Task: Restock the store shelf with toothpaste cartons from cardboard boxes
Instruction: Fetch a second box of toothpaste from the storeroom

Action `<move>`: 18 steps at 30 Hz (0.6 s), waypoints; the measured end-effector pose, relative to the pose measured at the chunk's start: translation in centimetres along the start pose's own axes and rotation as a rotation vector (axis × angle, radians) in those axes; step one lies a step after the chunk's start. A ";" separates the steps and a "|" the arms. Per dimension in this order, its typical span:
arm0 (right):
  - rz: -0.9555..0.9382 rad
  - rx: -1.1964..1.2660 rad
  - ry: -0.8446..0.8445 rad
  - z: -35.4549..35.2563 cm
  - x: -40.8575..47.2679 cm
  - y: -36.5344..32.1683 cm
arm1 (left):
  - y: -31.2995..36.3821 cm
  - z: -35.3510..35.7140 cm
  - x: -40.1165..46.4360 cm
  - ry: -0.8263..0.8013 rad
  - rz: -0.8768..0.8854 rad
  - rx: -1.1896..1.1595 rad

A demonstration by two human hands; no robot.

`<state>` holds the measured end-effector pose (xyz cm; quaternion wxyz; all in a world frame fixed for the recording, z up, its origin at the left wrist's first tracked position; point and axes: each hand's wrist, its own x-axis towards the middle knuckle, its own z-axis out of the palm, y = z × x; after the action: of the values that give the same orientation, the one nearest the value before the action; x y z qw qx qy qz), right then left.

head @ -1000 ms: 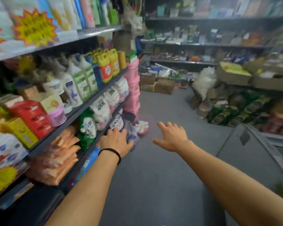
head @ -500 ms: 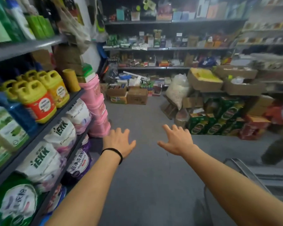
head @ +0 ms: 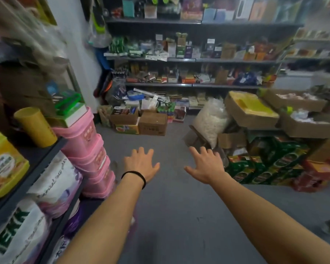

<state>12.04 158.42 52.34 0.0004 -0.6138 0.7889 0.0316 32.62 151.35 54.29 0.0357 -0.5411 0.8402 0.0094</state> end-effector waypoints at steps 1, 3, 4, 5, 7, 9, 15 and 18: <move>-0.005 -0.005 0.000 -0.3 2.7 0.2 | -0.5 -0.3 2.6 -0.007 -0.004 0.003; -0.013 -0.008 0.006 -0.8 8.2 0.4 | -1.5 -0.8 7.9 -0.010 -0.015 0.005; -0.021 -0.006 0.009 -1.0 11.0 0.4 | -2.0 -0.9 10.7 -0.009 -0.021 0.006; -0.032 -0.005 0.009 -0.9 13.9 0.4 | -2.5 -0.9 13.5 -0.009 -0.028 0.008; -0.063 -0.007 0.005 -0.6 20.1 0.3 | -3.4 -0.7 19.3 -0.012 -0.047 0.013; -0.091 -0.007 0.007 -0.3 26.8 0.4 | -4.0 -0.5 25.4 -0.011 -0.067 0.020; -0.213 -0.005 0.004 -0.4 47.7 0.8 | -5.6 -0.5 43.8 -0.048 -0.169 0.024; -0.251 0.003 0.001 -1.8 57.4 0.2 | -7.2 -2.0 52.3 -0.040 -0.211 0.015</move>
<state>-2.21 102.84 51.88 0.0048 -0.7078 0.7058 0.0300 17.54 100.69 52.82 0.0572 -0.6259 0.7777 0.0103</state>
